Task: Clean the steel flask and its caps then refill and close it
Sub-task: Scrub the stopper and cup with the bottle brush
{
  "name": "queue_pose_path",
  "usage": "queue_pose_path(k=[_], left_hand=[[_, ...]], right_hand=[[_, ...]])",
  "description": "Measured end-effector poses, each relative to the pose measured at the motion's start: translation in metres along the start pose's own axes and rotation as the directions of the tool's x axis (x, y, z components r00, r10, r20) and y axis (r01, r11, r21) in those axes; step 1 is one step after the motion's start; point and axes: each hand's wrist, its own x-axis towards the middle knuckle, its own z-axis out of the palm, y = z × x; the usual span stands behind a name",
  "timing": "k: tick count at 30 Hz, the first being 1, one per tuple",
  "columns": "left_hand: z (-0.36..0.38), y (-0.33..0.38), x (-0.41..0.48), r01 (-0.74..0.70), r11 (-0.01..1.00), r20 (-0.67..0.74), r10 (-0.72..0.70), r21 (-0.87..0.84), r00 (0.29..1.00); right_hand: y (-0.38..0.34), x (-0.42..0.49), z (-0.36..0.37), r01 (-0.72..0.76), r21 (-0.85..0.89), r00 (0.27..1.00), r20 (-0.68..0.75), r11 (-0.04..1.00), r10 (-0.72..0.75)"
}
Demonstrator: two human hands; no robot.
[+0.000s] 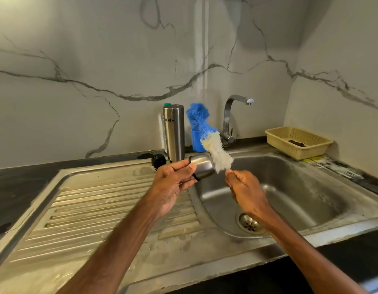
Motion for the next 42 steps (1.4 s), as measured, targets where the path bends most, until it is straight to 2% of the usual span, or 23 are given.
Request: queue_pose_path(k=[3, 7, 10, 14, 18, 22, 26, 29, 33, 37, 40, 42], left_hand=[[-0.0015, 0.0026, 0.0017, -0.004, 1.000, -0.034, 0.004, -0.003, 0.999], [-0.0017, -0.0003, -0.0008, 0.010, 0.999, -0.012, -0.009, 0.038, 1.000], [-0.0040, 0.0032, 0.0019, 0.009, 1.000, -0.043, -0.008, 0.018, 0.999], [0.0001, 0.0014, -0.0007, 0.019, 0.999, -0.020, -0.018, 0.033, 1.000], [-0.0014, 0.0018, 0.0008, 0.007, 1.000, -0.068, -0.006, 0.007, 0.998], [0.0018, 0.0007, -0.0025, 0.013, 1.000, -0.023, -0.013, 0.001, 1.000], [0.0006, 0.0033, -0.0006, 0.001, 1.000, -0.030, -0.001, -0.009, 1.000], [0.0014, 0.0001, -0.0012, 0.016, 1.000, -0.011, -0.016, 0.011, 1.000], [-0.0022, 0.0008, 0.0020, 0.000, 1.000, -0.048, 0.000, -0.010, 0.999], [0.0007, -0.0018, -0.0014, 0.015, 1.000, -0.030, -0.015, -0.013, 0.999], [0.0006, 0.0002, -0.0001, 0.010, 0.999, -0.042, -0.012, -0.041, 0.999], [-0.0002, -0.0008, -0.0003, 0.011, 0.999, -0.029, -0.012, -0.050, 0.999]], right_hand=[[-0.0022, -0.0046, 0.0023, 0.048, -0.033, 0.999, 0.028, 0.998, -0.047], [-0.0021, -0.0022, 0.0031, 0.009, -0.054, 1.000, -0.006, 0.999, -0.010], [-0.0056, -0.0060, 0.0053, 0.093, -0.116, 0.995, -0.016, 0.989, -0.096], [-0.0044, -0.0036, 0.0039, 0.067, -0.132, 0.996, -0.045, 0.989, -0.073], [-0.0031, -0.0085, 0.0079, 0.143, -0.184, 0.989, -0.016, 0.972, -0.148], [-0.0042, -0.0018, 0.0055, 0.037, -0.151, 0.998, -0.053, 0.988, -0.046], [-0.0026, -0.0095, 0.0053, 0.132, -0.168, 0.989, -0.044, 0.977, -0.142], [-0.0056, -0.0029, 0.0050, 0.048, -0.145, 0.997, -0.048, 0.988, -0.056], [-0.0062, -0.0087, 0.0065, 0.139, -0.171, 0.988, -0.038, 0.975, -0.148], [-0.0018, -0.0017, 0.0060, 0.066, -0.187, 0.997, -0.028, 0.980, -0.073], [-0.0018, -0.0080, 0.0068, 0.114, -0.163, 0.992, -0.029, 0.980, -0.121], [-0.0033, -0.0071, 0.0061, 0.097, -0.180, 0.995, -0.020, 0.979, -0.102]])
